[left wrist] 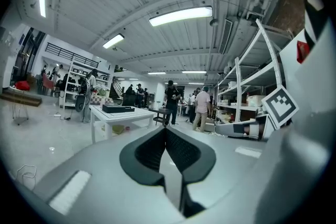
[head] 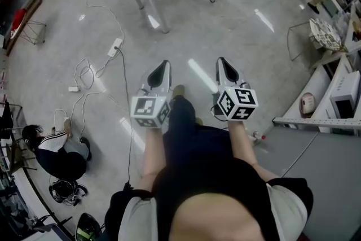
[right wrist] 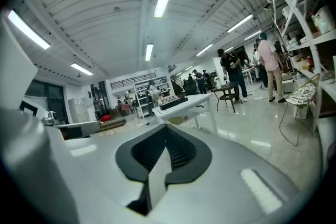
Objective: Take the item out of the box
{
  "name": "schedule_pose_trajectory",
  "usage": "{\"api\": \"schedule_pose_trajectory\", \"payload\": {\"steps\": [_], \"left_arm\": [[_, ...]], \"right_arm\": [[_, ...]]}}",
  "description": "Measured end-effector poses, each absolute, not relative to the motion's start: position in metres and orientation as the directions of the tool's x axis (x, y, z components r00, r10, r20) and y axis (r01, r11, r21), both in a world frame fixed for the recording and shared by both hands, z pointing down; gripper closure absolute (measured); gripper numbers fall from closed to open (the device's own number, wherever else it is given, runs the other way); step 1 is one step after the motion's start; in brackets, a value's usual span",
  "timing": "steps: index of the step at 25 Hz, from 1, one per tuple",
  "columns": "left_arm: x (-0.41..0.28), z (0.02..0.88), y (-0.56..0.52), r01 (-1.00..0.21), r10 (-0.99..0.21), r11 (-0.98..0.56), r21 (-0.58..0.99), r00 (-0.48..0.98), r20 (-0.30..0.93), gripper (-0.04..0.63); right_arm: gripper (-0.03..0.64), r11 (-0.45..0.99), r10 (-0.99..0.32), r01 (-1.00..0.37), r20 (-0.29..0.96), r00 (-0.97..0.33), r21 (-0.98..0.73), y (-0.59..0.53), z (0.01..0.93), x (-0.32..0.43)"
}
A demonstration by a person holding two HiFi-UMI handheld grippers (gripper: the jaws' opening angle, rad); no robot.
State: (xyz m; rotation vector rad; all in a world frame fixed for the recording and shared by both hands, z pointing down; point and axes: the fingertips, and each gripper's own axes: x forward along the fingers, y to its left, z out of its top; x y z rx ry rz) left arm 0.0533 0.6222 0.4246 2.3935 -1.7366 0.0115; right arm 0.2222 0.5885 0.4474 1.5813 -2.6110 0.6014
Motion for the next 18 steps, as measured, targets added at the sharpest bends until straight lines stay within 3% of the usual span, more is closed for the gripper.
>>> {"api": "schedule_pose_trajectory", "payload": {"steps": [18], "left_arm": [[0.014,0.427,0.53,-0.935,-0.929,-0.334,0.122,0.348,0.125,0.586]], "right_arm": [[0.615,0.349,-0.881,-0.894,0.226,-0.416,-0.282,0.502,0.439,0.195]]}}
